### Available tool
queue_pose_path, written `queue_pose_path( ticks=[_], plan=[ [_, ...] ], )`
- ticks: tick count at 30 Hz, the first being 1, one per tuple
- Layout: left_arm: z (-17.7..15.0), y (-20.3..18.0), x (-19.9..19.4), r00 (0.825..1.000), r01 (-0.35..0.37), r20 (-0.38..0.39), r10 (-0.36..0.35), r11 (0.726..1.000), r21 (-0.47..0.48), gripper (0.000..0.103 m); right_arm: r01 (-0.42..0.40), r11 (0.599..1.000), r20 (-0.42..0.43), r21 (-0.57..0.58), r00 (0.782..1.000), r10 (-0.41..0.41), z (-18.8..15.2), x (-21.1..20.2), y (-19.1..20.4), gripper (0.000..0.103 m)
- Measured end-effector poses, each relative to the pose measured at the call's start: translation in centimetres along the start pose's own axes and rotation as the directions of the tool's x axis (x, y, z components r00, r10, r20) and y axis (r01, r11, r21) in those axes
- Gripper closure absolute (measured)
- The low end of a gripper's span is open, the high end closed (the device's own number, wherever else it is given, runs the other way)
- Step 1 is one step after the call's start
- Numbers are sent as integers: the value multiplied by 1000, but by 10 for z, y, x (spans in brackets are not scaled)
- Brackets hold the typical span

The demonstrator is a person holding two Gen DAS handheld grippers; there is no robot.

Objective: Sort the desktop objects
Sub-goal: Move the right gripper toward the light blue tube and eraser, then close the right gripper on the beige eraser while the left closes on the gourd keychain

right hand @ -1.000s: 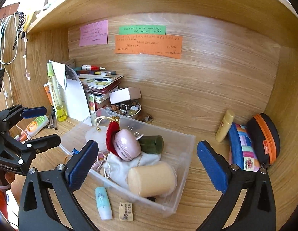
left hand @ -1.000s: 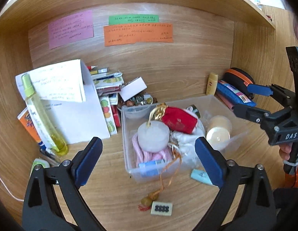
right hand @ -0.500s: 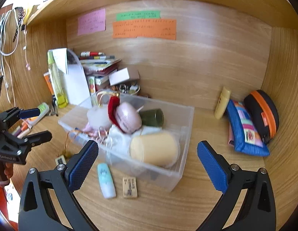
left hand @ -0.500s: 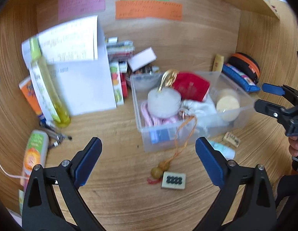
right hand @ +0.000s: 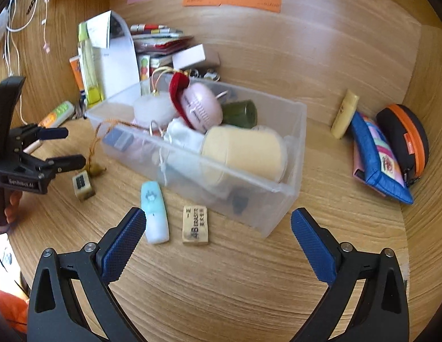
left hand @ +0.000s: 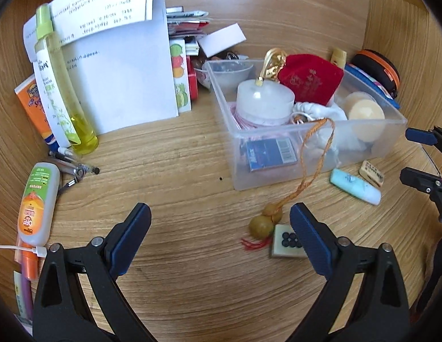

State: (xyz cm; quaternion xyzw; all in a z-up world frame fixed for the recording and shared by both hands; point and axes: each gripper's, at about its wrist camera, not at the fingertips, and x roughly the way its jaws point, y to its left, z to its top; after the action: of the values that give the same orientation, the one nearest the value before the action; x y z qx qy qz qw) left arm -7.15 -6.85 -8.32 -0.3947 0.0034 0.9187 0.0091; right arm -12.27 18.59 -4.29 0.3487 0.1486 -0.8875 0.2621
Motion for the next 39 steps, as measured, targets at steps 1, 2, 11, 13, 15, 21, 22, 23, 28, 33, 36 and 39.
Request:
queue_pose_path(
  ticks=[1, 2, 11, 13, 15, 21, 22, 23, 28, 33, 36, 39],
  plan=[
    [-1, -1, 1, 1000, 3, -6, -3, 1000, 7, 4, -1, 1000, -3, -3, 1000, 1, 0, 1, 0, 2],
    [-2, -2, 2, 1000, 0, -12, 0, 1000, 16, 4, -2, 1000, -6, -3, 1000, 2, -1, 2, 0, 2],
    [3, 4, 13, 999, 7, -50, -7, 1000, 4, 4, -11, 1000, -24, -13, 1000, 11, -3, 11, -1, 5],
    [5, 9, 16, 997, 27, -67, -28, 999, -17, 4, -14, 1000, -30, -12, 999, 14, -3, 12, -2, 7],
    [5, 10, 16, 997, 22, -69, -23, 1000, -16, 4, -19, 1000, -42, -11, 999, 19, -4, 13, -3, 11],
    [9, 2, 13, 997, -18, -69, 25, 996, 89, 5, -40, 999, -73, -20, 997, 38, -11, 18, 0, 39],
    [9, 1, 12, 997, -21, -72, 29, 994, 106, 6, -39, 999, -78, -23, 996, 37, -12, 19, 1, 42],
    [10, 0, 12, 997, -21, -75, 30, 993, 119, 7, -39, 999, -84, -27, 996, 37, -12, 21, 2, 46],
    [11, -5, 12, 995, 11, -95, 6, 983, 183, 7, -47, 998, -95, -36, 994, 44, -15, 25, 7, 49],
    [15, -11, 16, 992, 64, -119, -40, 977, 203, 7, -57, 998, -105, -19, 993, 55, -14, 28, 5, 49],
    [18, -13, 20, 986, 115, -142, -90, 977, 180, 7, -62, 998, -108, -6, 992, 61, -15, 28, 3, 49],
    [16, -18, 20, 982, 141, -146, -116, 975, 172, 8, -64, 998, -103, 3, 993, 64, -15, 26, 1, 49]
  ],
)
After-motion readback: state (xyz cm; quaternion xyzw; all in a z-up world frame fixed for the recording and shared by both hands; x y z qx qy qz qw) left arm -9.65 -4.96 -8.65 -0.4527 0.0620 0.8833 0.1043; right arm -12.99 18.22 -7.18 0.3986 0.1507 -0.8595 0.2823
